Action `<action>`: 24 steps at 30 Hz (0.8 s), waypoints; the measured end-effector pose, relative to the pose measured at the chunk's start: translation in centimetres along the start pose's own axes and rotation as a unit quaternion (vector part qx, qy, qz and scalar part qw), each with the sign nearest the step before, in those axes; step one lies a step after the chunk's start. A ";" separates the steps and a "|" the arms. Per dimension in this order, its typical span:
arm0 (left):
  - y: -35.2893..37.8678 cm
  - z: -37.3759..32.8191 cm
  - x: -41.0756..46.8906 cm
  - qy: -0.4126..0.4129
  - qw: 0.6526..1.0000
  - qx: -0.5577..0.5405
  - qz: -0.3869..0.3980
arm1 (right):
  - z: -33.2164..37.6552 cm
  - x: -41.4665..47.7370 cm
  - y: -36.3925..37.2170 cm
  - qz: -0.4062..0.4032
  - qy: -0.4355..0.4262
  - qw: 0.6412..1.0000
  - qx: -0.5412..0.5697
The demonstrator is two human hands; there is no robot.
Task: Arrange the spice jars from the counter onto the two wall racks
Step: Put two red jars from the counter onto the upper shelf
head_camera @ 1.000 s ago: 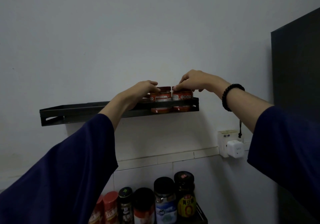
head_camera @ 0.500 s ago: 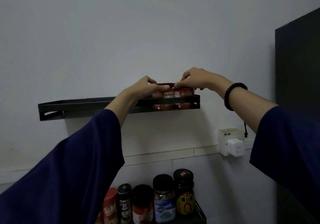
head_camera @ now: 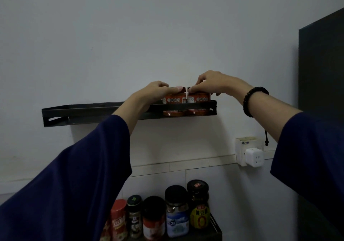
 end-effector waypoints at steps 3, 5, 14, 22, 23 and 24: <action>0.1 -0.1 0.1 0.004 1.000 -0.009 0.005 | 0.1 0.2 0.1 0.013 0.007 1.000 0.000; 0.2 0.0 0.2 0.005 1.000 -0.009 0.010 | 0.1 0.2 0.0 0.034 0.012 0.999 0.005; 0.2 0.2 0.5 0.005 1.000 0.008 0.009 | 0.0 0.5 -0.2 0.014 0.012 0.999 -0.037; 0.0 0.3 0.3 0.003 1.000 -0.012 0.016 | 0.4 0.3 -0.2 0.038 0.002 0.999 -0.013; 0.0 0.2 0.3 0.004 1.000 -0.008 0.009 | 0.5 0.4 -0.3 0.033 0.003 0.999 -0.019; 0.0 0.2 0.2 0.007 1.000 -0.003 -0.001 | 0.5 0.4 -0.3 0.031 0.003 0.999 -0.022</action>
Point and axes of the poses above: each hand's wrist, its own x-axis towards the middle knuckle, its own y-axis out of the palm, z = x × y, the point moved 10 cm from there along x, towards the middle knuckle
